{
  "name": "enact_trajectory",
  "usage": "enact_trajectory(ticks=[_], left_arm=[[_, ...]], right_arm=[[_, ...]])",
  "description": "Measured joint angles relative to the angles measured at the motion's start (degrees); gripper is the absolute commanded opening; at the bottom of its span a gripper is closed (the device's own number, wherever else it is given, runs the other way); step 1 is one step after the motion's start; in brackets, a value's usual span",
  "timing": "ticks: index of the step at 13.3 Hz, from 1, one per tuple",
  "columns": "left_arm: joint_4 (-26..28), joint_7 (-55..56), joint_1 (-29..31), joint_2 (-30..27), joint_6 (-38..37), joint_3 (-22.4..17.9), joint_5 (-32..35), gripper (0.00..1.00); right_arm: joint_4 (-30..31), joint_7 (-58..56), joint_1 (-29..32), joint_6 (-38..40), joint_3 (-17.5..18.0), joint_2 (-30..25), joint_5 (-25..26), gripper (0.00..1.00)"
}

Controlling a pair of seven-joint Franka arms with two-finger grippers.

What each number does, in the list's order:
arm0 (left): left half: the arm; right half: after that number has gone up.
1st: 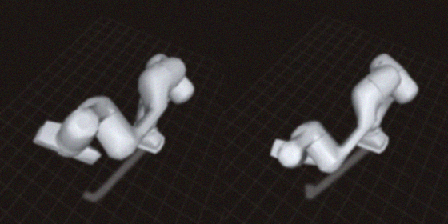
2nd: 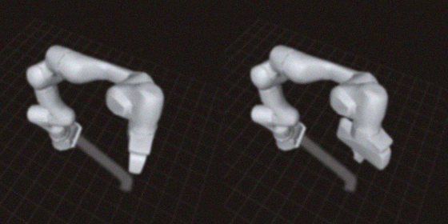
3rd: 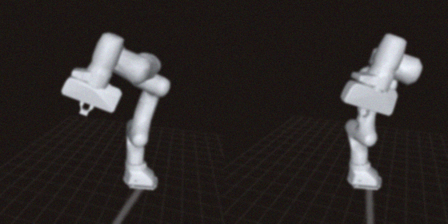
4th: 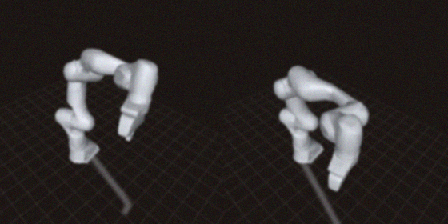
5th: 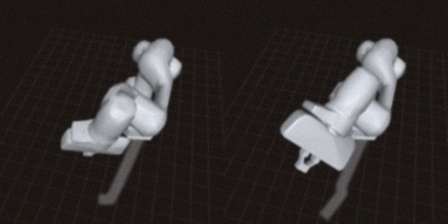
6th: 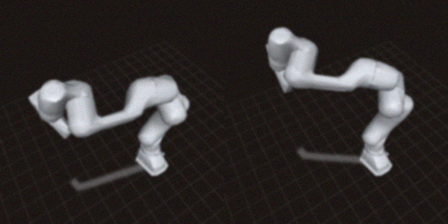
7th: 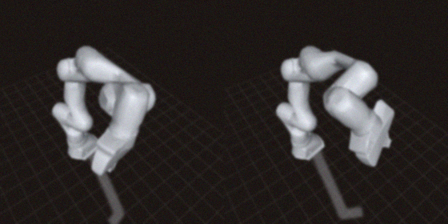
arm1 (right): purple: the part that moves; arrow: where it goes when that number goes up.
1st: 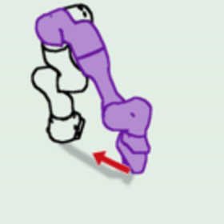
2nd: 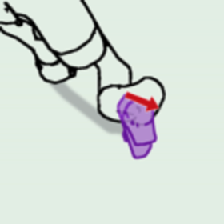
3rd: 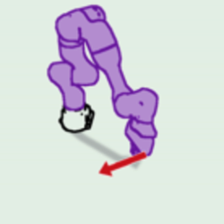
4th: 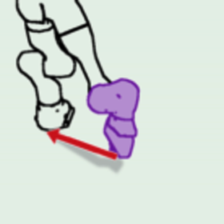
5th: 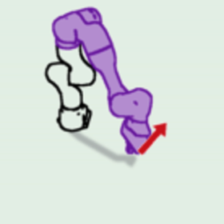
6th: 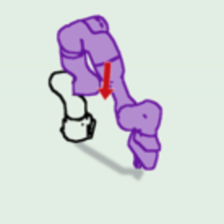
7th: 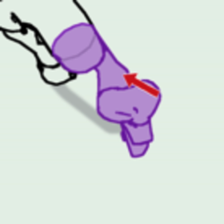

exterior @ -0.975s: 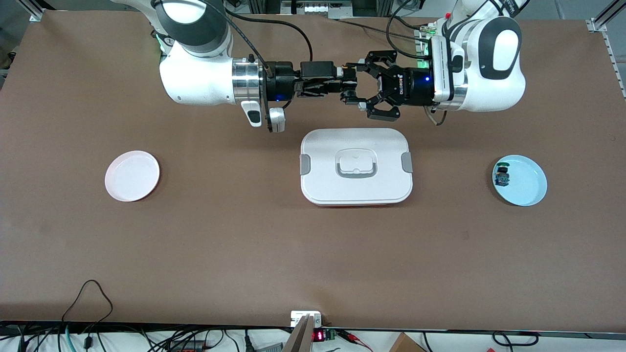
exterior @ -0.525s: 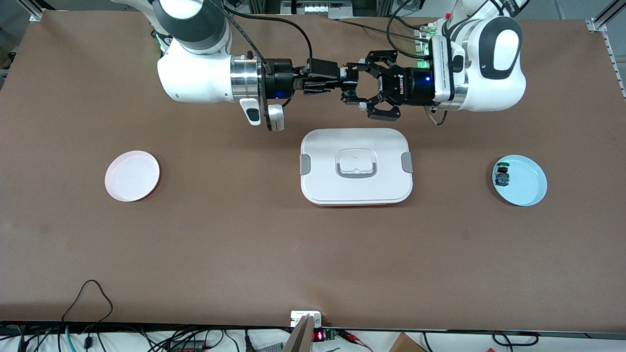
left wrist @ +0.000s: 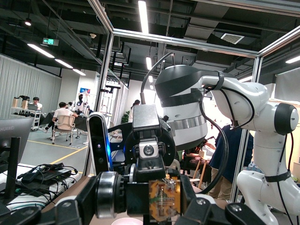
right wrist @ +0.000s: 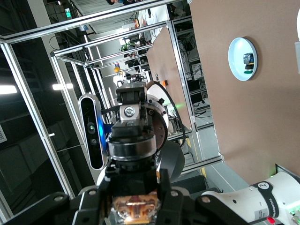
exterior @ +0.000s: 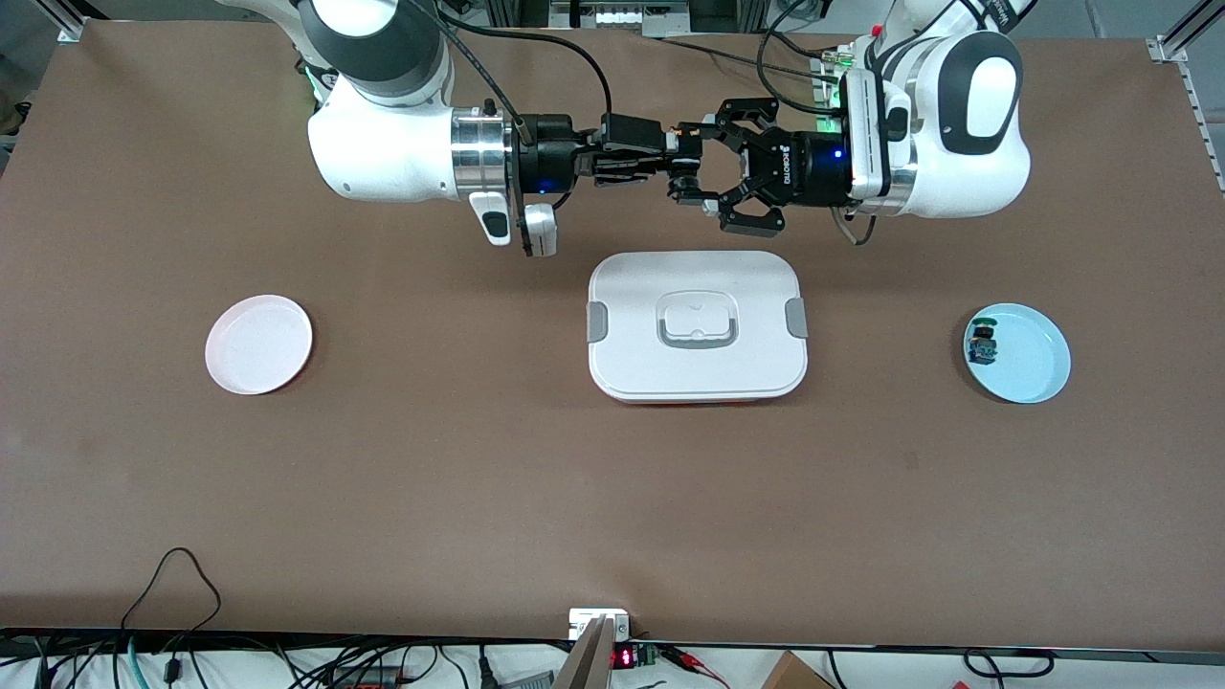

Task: Transfer orange switch to right arm and place
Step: 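Open the left gripper and withdraw it from the orange switch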

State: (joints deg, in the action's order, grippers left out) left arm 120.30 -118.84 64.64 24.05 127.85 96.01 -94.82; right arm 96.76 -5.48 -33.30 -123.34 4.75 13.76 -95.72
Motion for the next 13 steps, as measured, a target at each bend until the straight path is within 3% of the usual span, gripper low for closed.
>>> enact_trajectory(ticks=[3,7,10,13], left_arm=[[-0.23,0.79,1.36,0.13,-1.14,-0.01,0.0,1.0],[-0.27,1.1,7.65,0.17,-9.17,-0.75,2.16,1.0],[-0.43,2.51,16.27,0.25,-18.21,-3.0,12.55,1.0],[-4.12,7.98,23.19,0.53,-28.92,-7.37,32.4,1.0]], right_arm=[[-0.01,0.0,0.0,0.01,0.01,-0.01,0.0,0.02],[-0.03,0.0,0.07,0.01,-0.02,-0.33,0.0,0.02],[-0.03,0.0,1.02,1.57,-0.23,-1.23,0.28,0.02],[0.31,-1.08,6.25,10.94,-0.57,-1.53,5.08,0.02]])
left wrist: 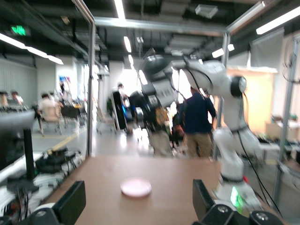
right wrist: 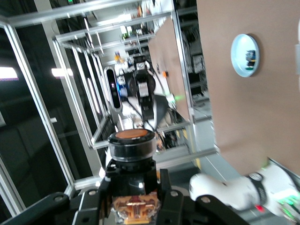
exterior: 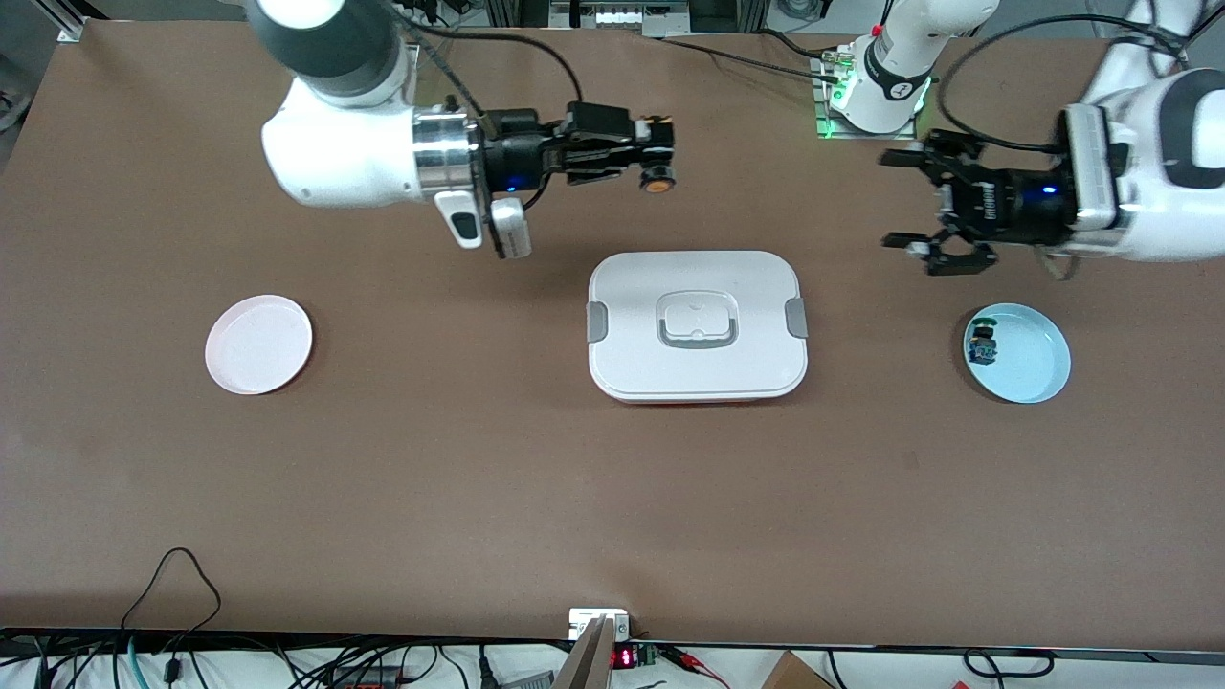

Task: Transfer orange switch to right arm and place
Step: 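Open the left gripper and withdraw it from the orange switch, then carry the orange switch with the right gripper over the white plate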

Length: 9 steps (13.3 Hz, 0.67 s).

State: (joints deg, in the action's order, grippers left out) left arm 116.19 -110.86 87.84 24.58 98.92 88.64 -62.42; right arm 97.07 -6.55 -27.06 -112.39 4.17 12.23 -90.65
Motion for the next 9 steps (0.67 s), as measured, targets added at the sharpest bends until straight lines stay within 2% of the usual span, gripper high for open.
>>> enact_trajectory(ticks=[2,4,7,9], left_arm=[[-4.59,2.27,3.14,0.2,-7.64,-3.7,11.84,1.0],[-10.57,3.14,3.55,0.43,-14.56,-8.78,20.73,1.0],[-17.27,4.4,2.42,0.9,-17.62,-12.51,30.08,1.0],[-20.5,4.52,-1.09,2.11,-17.6,-14.95,33.76,1.0]], right_arm=[[0.71,-1.38,4.57,7.42,-0.53,0.03,2.72,0.02],[1.23,-3.23,8.46,12.96,-0.83,0.04,7.2,0.02],[1.43,-6.79,14.17,21.41,-1.01,0.04,14.16,0.02],[1.49,-8.03,17.83,25.68,-1.1,0.04,19.61,0.02]])
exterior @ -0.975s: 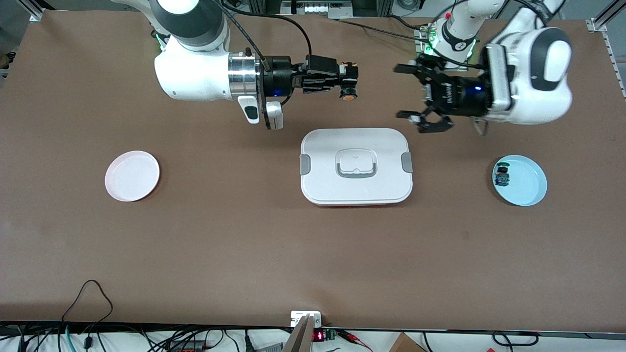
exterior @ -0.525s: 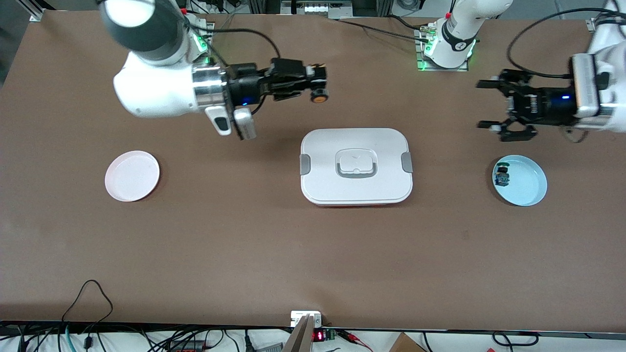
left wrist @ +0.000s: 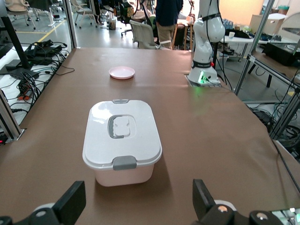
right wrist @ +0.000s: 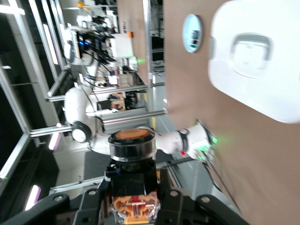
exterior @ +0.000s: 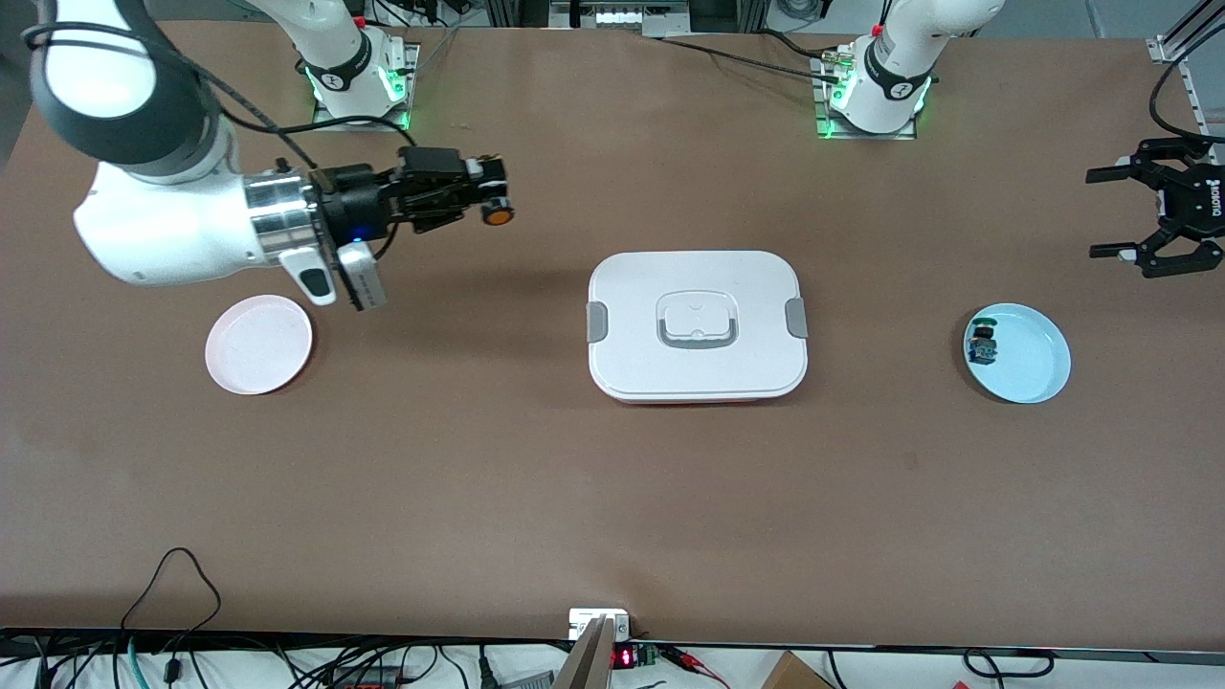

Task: Transfer orange switch to right arm and place
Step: 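Carry the orange switch with the right gripper over the white plate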

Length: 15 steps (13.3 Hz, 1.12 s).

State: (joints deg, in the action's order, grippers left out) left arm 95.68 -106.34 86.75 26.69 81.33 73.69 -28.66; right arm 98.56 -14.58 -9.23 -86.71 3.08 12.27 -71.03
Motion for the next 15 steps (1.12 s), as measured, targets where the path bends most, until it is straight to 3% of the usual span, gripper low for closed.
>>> enact_trajectory(ticks=[3,7,9,10,15], left_arm=[[-9.07,0.0,-13.2,3.11,-0.04,-8.81,6.67,1.0],[-21.24,1.25,-33.99,4.07,-0.99,-23.4,13.87,1.0],[-23.84,2.22,-42.19,0.95,-1.11,-31.91,14.59,1.0],[-24.53,3.01,-45.79,-1.57,-0.83,-35.59,14.66,1.0],[-24.11,8.03,-61.25,-14.45,5.06,-47.66,19.86,1.0]], right_arm=[[0.03,-3.76,3.31,3.9,-0.01,-0.02,12.2,0.02],[0.1,-18.65,6.76,5.34,-0.02,-0.03,36.33,0.02],[0.23,-28.22,7.31,3.54,-0.04,0.01,49.53,0.02],[0.3,-31.37,7.38,2.21,-0.02,0.04,53.82,0.02],[3.27,-42.32,8.27,-8.71,0.0,0.06,68.93,0.02]])
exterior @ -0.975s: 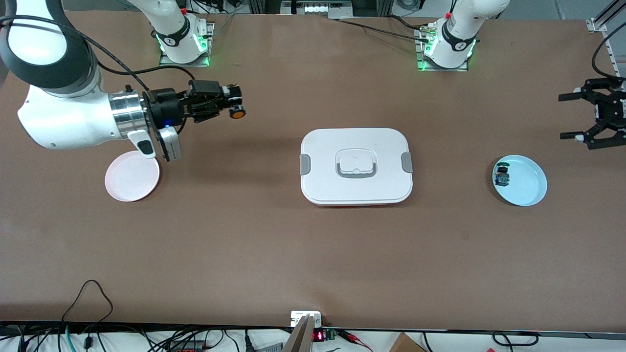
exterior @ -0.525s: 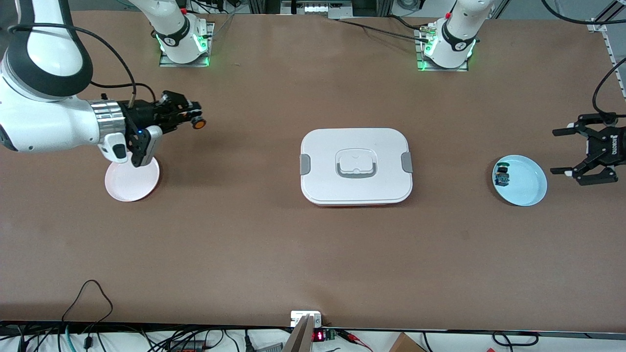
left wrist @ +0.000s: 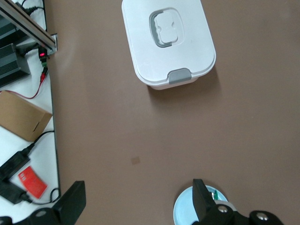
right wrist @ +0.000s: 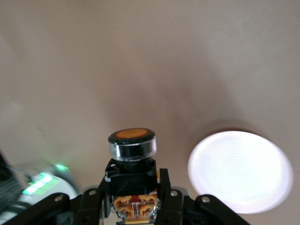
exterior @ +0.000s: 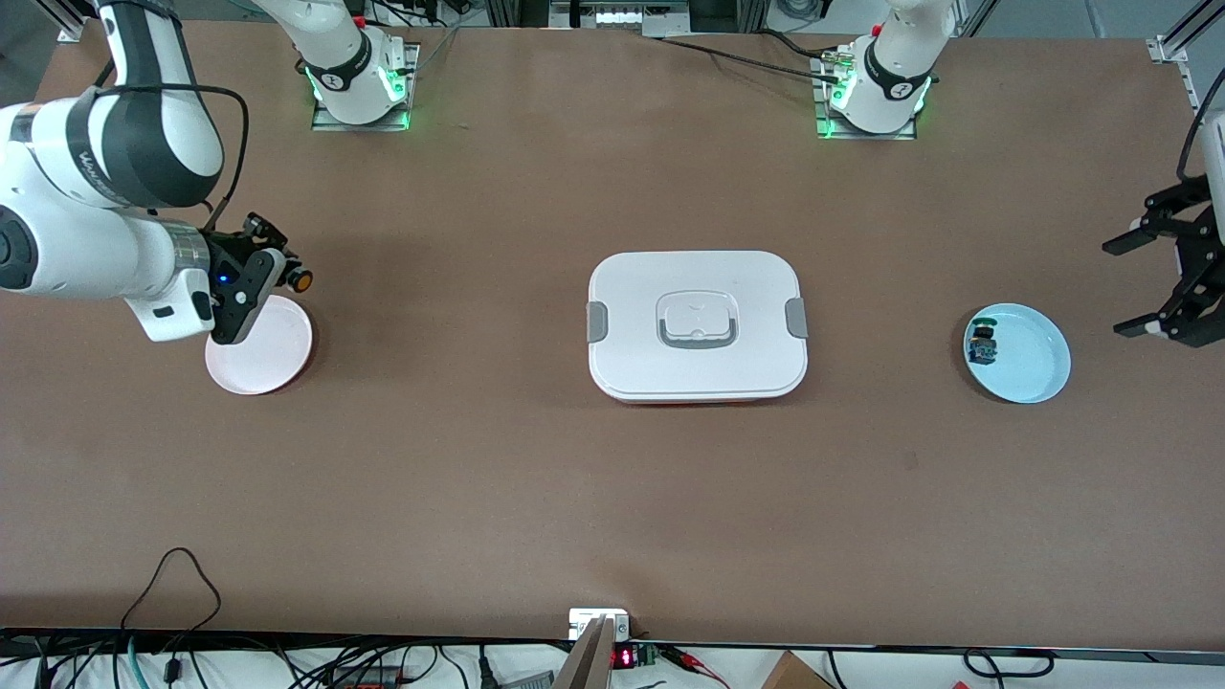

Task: Transfer orange switch to right arm and place
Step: 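Carry the orange switch with the right gripper over the white plate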

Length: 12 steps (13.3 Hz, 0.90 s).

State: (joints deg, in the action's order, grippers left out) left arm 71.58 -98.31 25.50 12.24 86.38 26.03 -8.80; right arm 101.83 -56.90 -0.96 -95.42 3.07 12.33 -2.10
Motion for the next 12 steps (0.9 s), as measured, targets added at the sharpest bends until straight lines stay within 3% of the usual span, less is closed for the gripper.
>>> enact_trajectory(ticks=[6,9,12], left_arm=[[9.37,35.12,-15.42,-7.07,4.53,-15.5,2.42,1.0],[13.29,54.5,-20.27,-9.52,5.89,-17.73,7.33,1.0],[15.87,66.63,-23.75,-10.26,7.76,-21.07,8.7,1.0]], right_arm=[[10.56,-13.39,3.87,-18.94,-0.03,0.07,6.67,0.02],[14.62,-20.26,5.31,-27.37,-0.02,0.08,9.2,0.02],[17.66,-26.41,6.51,-33.87,-0.02,0.1,10.6,0.02]])
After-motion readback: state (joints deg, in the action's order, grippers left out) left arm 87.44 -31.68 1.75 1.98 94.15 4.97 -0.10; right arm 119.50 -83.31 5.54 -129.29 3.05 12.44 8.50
